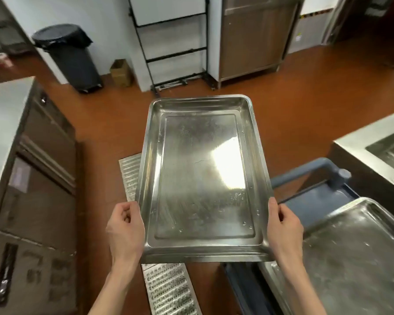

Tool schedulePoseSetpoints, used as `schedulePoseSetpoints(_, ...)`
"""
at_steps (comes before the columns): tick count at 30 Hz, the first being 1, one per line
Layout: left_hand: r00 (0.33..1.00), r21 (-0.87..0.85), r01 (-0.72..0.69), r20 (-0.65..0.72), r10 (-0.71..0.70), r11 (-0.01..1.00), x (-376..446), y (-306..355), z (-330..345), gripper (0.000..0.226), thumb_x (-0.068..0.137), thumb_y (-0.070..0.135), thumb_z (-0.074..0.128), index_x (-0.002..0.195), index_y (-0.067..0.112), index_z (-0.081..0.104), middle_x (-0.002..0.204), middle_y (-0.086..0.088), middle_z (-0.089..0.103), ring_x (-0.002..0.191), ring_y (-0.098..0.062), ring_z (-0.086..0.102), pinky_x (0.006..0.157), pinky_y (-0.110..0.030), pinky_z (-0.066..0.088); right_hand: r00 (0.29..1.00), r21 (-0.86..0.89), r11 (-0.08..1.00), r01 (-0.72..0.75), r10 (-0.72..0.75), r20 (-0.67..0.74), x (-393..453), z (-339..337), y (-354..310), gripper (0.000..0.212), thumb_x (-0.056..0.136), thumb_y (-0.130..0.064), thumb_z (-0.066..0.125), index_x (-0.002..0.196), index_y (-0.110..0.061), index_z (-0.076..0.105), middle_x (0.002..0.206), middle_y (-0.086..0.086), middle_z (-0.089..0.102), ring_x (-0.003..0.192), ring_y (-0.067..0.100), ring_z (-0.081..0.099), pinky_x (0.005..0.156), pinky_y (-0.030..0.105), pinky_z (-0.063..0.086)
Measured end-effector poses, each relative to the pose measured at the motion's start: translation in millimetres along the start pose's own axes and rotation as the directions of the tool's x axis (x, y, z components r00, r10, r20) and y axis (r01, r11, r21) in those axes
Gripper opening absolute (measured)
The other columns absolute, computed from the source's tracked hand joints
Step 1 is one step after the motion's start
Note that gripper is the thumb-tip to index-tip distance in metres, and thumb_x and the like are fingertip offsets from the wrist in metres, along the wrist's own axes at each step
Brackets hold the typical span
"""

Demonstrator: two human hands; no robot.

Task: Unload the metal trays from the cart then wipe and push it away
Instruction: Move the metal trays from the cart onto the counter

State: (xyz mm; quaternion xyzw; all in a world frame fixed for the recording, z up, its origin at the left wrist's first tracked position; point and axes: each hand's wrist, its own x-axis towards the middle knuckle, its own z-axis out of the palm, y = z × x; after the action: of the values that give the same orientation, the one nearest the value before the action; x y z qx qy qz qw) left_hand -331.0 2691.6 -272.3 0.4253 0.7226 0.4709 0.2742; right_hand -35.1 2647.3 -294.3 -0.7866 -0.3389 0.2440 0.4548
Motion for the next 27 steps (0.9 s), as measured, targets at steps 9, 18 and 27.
schedulePoseSetpoints(9, 0.967, -0.047, 0.093, -0.234, -0.101, 0.995, 31.7, -56.0, -121.2, 0.014, 0.105, 0.016, 0.057, 0.096, 0.014, 0.068, 0.085, -0.002, 0.071, 0.078, -0.011, 0.064, 0.068, -0.022, 0.046, 0.966, -0.013, 0.993, 0.120, -0.114, 0.232, -58.3, 109.2, -58.4, 0.058, 0.107, -0.049, 0.048, 0.066, -0.008, 0.045, 0.061, 0.010, 0.052, 0.058, 0.020, 0.043, 0.059, 0.036, 0.037)
schedulePoseSetpoints(18, 0.888, -0.086, 0.172, -0.418, -0.192, 0.981, 49.9, -116.9, -230.5, 0.014, 0.104, 0.018, 0.058, 0.095, 0.019, 0.068, 0.086, -0.001, 0.071, 0.081, -0.018, 0.065, 0.070, -0.030, 0.048, 0.896, -0.041, 0.970, 0.241, -0.206, 0.393, -125.0, 216.8, -99.9, 0.057, 0.106, -0.049, 0.048, 0.065, -0.010, 0.041, 0.058, 0.009, 0.047, 0.058, 0.021, 0.039, 0.058, 0.038, 0.033)
schedulePoseSetpoints(27, 0.718, -0.175, 0.265, -0.620, -0.315, 0.948, 44.6, -151.1, -310.6, 0.019, 0.102, 0.019, 0.058, 0.086, 0.029, 0.062, 0.079, 0.000, 0.069, 0.074, -0.018, 0.062, 0.068, -0.029, 0.045, 0.749, -0.009, 0.914, 0.405, -0.326, 0.577, -182.3, 307.1, -146.3, 0.054, 0.107, -0.043, 0.049, 0.065, -0.014, 0.031, 0.058, 0.004, 0.036, 0.060, 0.023, 0.028, 0.058, 0.040, 0.031)
